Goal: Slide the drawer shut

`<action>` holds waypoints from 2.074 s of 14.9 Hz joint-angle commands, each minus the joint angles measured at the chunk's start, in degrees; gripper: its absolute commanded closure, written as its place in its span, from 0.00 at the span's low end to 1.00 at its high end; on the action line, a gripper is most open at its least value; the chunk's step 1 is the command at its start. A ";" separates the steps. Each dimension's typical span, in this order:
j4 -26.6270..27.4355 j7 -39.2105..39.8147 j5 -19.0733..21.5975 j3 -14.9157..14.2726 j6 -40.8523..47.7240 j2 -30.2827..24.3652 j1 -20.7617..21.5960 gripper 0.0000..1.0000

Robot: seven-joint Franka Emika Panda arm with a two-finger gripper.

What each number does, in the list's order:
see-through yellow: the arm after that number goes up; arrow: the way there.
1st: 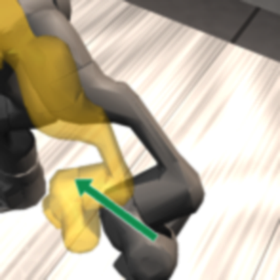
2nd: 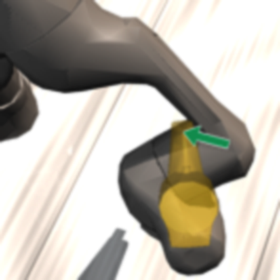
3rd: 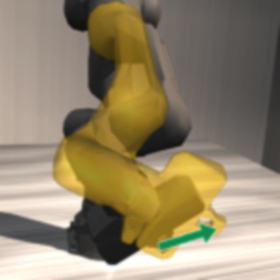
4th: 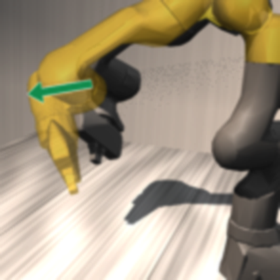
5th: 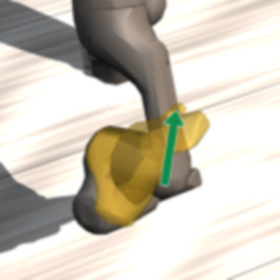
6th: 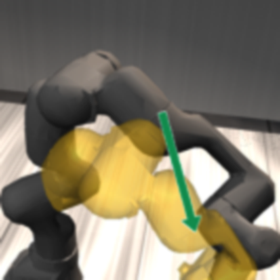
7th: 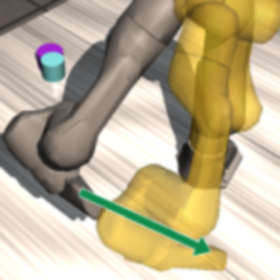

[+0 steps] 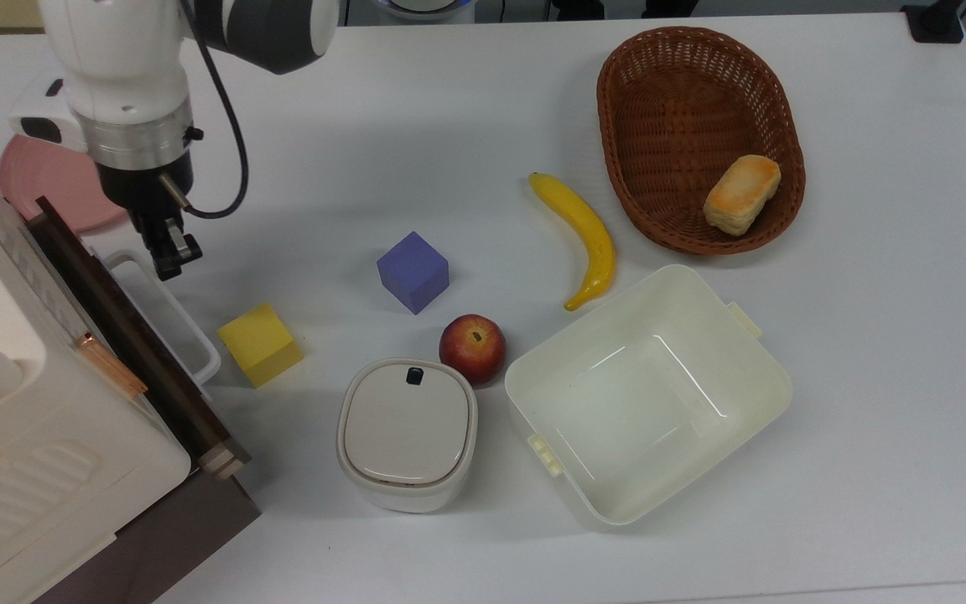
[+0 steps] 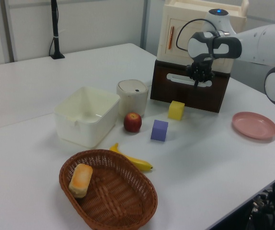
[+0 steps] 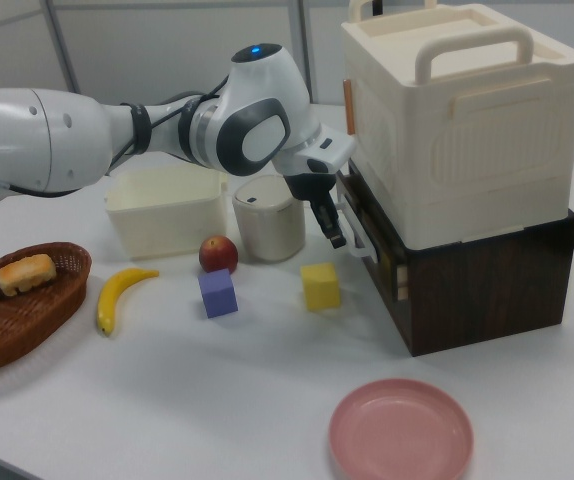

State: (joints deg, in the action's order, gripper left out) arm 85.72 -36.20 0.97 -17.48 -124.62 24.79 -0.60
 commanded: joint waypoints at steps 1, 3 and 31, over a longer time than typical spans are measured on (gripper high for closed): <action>-1.26 2.36 1.58 -0.62 -3.25 1.22 -1.06 1.00; -1.26 2.63 1.49 -0.36 -3.61 1.48 -1.60 1.00; 1.28 11.15 0.70 7.64 -2.56 -3.25 6.22 1.00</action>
State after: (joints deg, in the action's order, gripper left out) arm 84.71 -27.24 1.02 -10.66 -126.96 25.99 3.21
